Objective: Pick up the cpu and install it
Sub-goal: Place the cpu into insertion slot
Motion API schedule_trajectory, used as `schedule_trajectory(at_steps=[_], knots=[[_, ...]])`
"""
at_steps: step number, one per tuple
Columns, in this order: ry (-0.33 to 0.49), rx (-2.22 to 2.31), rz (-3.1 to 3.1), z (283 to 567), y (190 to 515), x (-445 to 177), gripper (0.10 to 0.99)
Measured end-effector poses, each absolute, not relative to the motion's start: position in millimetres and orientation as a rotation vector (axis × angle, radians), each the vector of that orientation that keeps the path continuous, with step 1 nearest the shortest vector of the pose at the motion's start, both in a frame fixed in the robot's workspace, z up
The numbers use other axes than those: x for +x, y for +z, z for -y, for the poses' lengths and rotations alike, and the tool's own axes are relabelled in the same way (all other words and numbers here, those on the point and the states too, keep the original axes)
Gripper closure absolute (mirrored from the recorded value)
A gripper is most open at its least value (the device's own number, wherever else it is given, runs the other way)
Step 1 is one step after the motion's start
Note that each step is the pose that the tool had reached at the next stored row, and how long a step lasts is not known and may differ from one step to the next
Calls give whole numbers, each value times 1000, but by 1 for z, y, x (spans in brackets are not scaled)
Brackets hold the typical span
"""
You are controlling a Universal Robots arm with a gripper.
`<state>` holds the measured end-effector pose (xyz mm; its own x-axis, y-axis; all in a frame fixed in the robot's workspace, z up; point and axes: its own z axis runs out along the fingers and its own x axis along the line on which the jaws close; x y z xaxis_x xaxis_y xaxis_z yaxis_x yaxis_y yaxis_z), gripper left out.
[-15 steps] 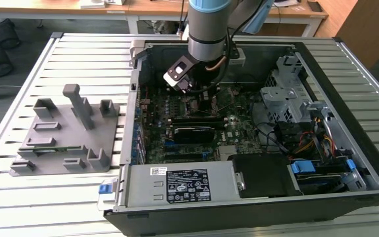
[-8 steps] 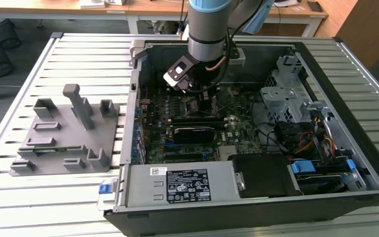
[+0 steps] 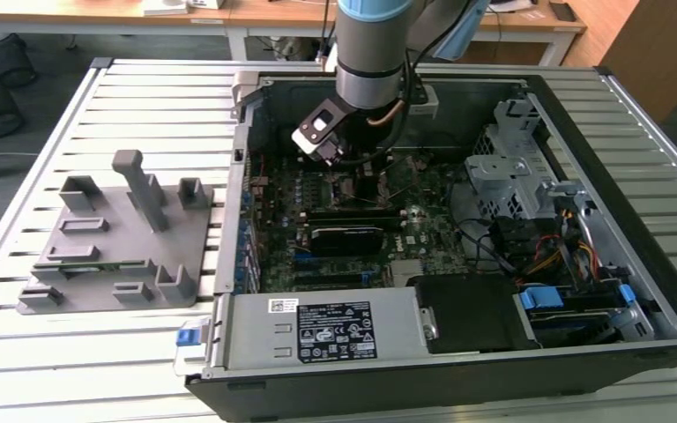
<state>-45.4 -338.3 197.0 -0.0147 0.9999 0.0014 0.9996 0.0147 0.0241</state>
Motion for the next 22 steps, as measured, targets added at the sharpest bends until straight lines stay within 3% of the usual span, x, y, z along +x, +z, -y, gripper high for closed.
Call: schedule_trajectory(at_steps=[6,7,8,10,13,15,16,18,22], knots=[[28,2194,-2226,338,204,-45,443],[28,2194,-2226,338,205,-45,502],[28,2194,-2226,338,206,-45,502],[28,2194,-2226,338,207,-45,624],[28,2194,-2226,338,209,-45,678],[28,2194,-2226,338,211,-45,796],[28,2194,-2226,338,211,-45,796],[28,2194,-2226,338,212,-45,914],[28,2194,-2226,338,215,-45,980]])
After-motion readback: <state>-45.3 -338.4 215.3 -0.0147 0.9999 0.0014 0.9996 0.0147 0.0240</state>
